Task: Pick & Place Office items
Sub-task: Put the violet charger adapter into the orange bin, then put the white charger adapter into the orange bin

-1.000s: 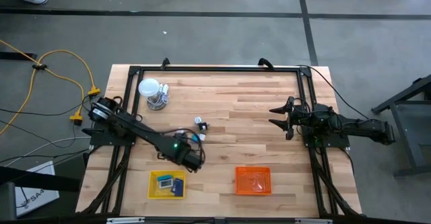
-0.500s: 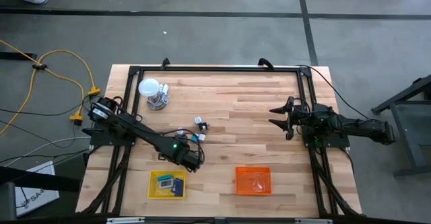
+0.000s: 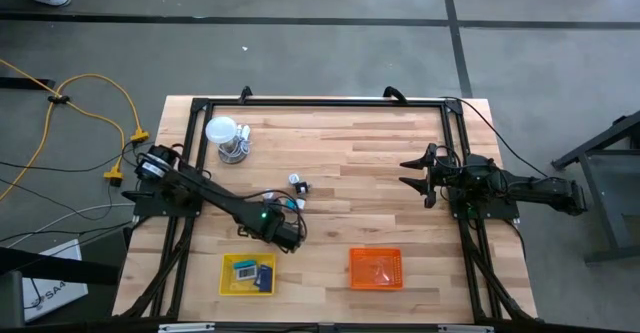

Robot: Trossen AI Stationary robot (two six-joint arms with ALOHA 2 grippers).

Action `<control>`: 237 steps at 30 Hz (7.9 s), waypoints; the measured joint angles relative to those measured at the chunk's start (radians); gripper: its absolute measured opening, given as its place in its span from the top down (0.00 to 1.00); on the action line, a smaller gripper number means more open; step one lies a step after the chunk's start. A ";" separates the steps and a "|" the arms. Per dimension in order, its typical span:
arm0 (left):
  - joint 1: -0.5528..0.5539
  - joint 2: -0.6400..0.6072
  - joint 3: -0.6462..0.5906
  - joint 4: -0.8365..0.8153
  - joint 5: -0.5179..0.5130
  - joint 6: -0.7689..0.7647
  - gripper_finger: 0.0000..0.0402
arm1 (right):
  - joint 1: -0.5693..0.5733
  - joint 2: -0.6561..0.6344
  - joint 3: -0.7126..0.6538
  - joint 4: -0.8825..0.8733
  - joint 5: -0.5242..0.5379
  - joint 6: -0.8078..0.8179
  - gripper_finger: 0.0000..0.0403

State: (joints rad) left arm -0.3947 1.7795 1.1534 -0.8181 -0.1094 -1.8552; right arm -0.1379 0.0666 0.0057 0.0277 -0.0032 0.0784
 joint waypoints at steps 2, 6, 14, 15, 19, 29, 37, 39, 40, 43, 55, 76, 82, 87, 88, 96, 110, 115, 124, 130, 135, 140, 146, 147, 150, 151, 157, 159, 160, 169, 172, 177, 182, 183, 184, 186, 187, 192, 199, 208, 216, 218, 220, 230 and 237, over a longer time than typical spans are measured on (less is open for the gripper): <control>0.002 0.000 0.000 0.000 0.006 0.000 0.52 | 0.000 0.000 0.000 0.000 0.000 0.000 0.52; 0.002 0.000 0.000 0.000 0.007 -0.001 0.52 | 0.000 0.000 0.000 0.000 0.000 0.000 0.52; 0.002 0.000 0.000 0.000 0.007 -0.009 0.53 | 0.000 0.000 0.000 0.000 0.000 0.000 0.52; 0.002 0.000 0.000 -0.001 0.007 -0.009 0.53 | 0.000 0.000 0.000 0.000 0.000 0.000 0.52; 0.002 0.000 0.000 -0.003 0.007 -0.011 0.54 | 0.000 0.000 0.000 0.000 0.000 0.000 0.52; 0.002 0.000 0.000 -0.004 0.007 -0.023 0.67 | 0.000 0.000 0.000 0.001 0.000 0.000 0.52; 0.002 0.000 0.000 -0.004 0.007 -0.023 0.67 | 0.000 0.000 0.000 0.001 0.000 0.000 0.52; -0.001 0.000 0.000 -0.004 0.006 -0.024 0.67 | 0.000 0.000 0.000 0.001 0.000 0.000 0.52; -0.001 0.000 0.000 -0.004 0.005 -0.027 0.67 | 0.000 0.000 0.000 0.001 0.000 0.000 0.52; -0.006 -0.004 0.000 -0.007 0.005 -0.028 0.67 | 0.000 0.000 0.000 0.001 0.000 0.000 0.52; -0.016 -0.065 0.001 0.001 -0.120 0.078 0.68 | 0.000 0.000 0.000 0.001 0.000 0.000 0.52; 0.080 -0.083 0.001 0.461 -0.260 0.751 0.68 | 0.000 0.000 0.000 0.000 0.000 0.000 0.52; 0.093 -0.081 0.001 0.542 -0.259 0.925 0.68 | 0.000 0.000 0.000 0.000 0.000 0.000 0.52; 0.093 -0.049 0.002 0.634 -0.252 0.988 0.68 | 0.000 0.000 0.000 -0.001 0.000 0.000 0.52; 0.093 -0.038 0.002 0.671 -0.242 1.000 0.68 | 0.000 0.000 0.000 -0.002 0.000 0.000 0.52; 0.101 0.037 0.018 0.813 -0.187 1.062 0.68 | 0.000 0.002 0.000 0.001 0.000 0.000 0.52; 0.101 0.151 0.241 0.763 -0.154 1.239 0.68 | 0.000 0.004 0.000 0.002 0.001 0.000 0.52; 0.092 0.196 0.343 0.690 -0.154 1.305 0.68 | 0.000 0.005 0.000 0.002 0.001 0.000 0.52; 0.050 0.259 0.421 0.688 -0.155 1.388 0.68 | 0.000 0.016 0.000 -0.002 0.000 0.000 0.52; 0.009 0.281 0.424 0.731 -0.154 1.436 0.68 | 0.000 0.028 0.000 0.001 -0.001 0.000 0.52; -0.013 0.293 0.425 0.782 -0.157 1.496 0.68 | 0.000 0.028 0.000 0.000 -0.001 0.000 0.52; -0.002 0.313 0.423 0.809 -0.156 1.515 0.68 | 0.000 0.028 0.000 0.000 0.000 0.000 0.52; 0.020 0.344 0.422 0.823 -0.140 1.507 0.68 | 0.000 0.028 0.000 0.000 0.000 0.000 0.52; 0.022 0.355 0.423 0.838 -0.140 1.502 0.68 | 0.000 0.028 0.000 -0.001 0.000 0.000 0.52; 0.028 0.368 0.422 0.844 -0.123 1.491 0.68 | 0.000 0.028 0.000 0.000 0.001 0.000 0.52; 0.028 0.378 0.423 0.866 -0.116 1.490 0.68 | 0.000 0.028 0.000 0.000 0.000 0.000 0.52; 0.027 0.395 0.424 0.881 -0.090 1.488 0.68 | 0.000 0.031 0.000 0.003 0.001 0.000 0.52; 0.026 0.396 0.423 0.880 -0.071 1.488 0.68 | 0.000 0.031 0.000 0.003 0.001 0.000 0.52; 0.026 0.399 0.423 0.881 -0.063 1.488 0.68 | 0.000 0.031 0.000 0.003 0.001 0.000 0.52; 0.025 0.417 0.423 0.889 -0.032 1.484 0.67 | 0.000 0.031 0.000 0.003 0.001 0.000 0.52; 0.025 0.417 0.423 0.892 -0.030 1.483 0.65 | 0.000 0.031 0.000 0.003 0.001 0.000 0.52; 0.025 0.417 0.423 0.891 -0.031 1.481 0.62 | 0.000 0.031 0.000 0.003 0.000 0.000 0.52; 0.025 0.417 0.423 0.891 -0.032 1.484 0.61 | 0.000 0.031 0.000 0.003 0.000 0.000 0.52; 0.025 0.417 0.423 0.891 -0.032 1.488 0.61 | 0.000 0.031 0.000 0.002 0.000 0.000 0.52; 0.025 0.417 0.423 0.891 -0.033 1.492 0.61 | 0.000 0.031 0.000 0.002 0.000 0.000 0.52; 0.025 0.417 0.423 0.891 -0.042 1.495 0.61 | 0.000 0.031 0.000 0.003 0.000 0.000 0.52; 0.025 0.417 0.423 0.891 -0.045 1.496 0.61 | 0.000 0.031 0.000 0.002 0.000 0.000 0.52; 0.025 0.417 0.423 0.895 -0.046 1.518 0.61 | 0.000 0.031 0.000 0.002 0.000 0.000 0.52; 0.025 0.417 0.423 0.897 -0.045 1.519 0.61 | 0.000 0.031 0.000 0.002 0.000 0.000 0.52; 0.020 0.417 0.423 0.901 -0.029 1.527 0.61 | 0.000 0.031 0.000 0.002 0.000 0.000 0.52; 0.016 0.417 0.423 0.917 -0.026 1.549 0.61 | 0.000 0.031 0.000 0.002 0.000 0.000 0.52; 0.016 0.417 0.423 0.920 -0.026 1.549 0.61 | 0.000 0.031 0.000 0.002 0.000 0.000 0.52; 0.016 0.417 0.423 0.925 -0.026 1.549 0.61 | 0.000 0.031 0.000 0.002 0.000 0.000 0.52; 0.016 0.417 0.423 0.925 -0.026 1.549 0.61 | 0.000 0.031 0.000 0.002 0.000 0.000 0.52; 0.016 0.417 0.423 0.925 -0.026 1.549 0.61 | 0.000 0.031 0.000 0.002 0.000 0.000 0.52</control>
State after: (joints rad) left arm -0.3782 2.1963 1.5764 0.1070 -0.1354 -0.3061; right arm -0.1376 0.0975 0.0056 0.0299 -0.0032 0.0784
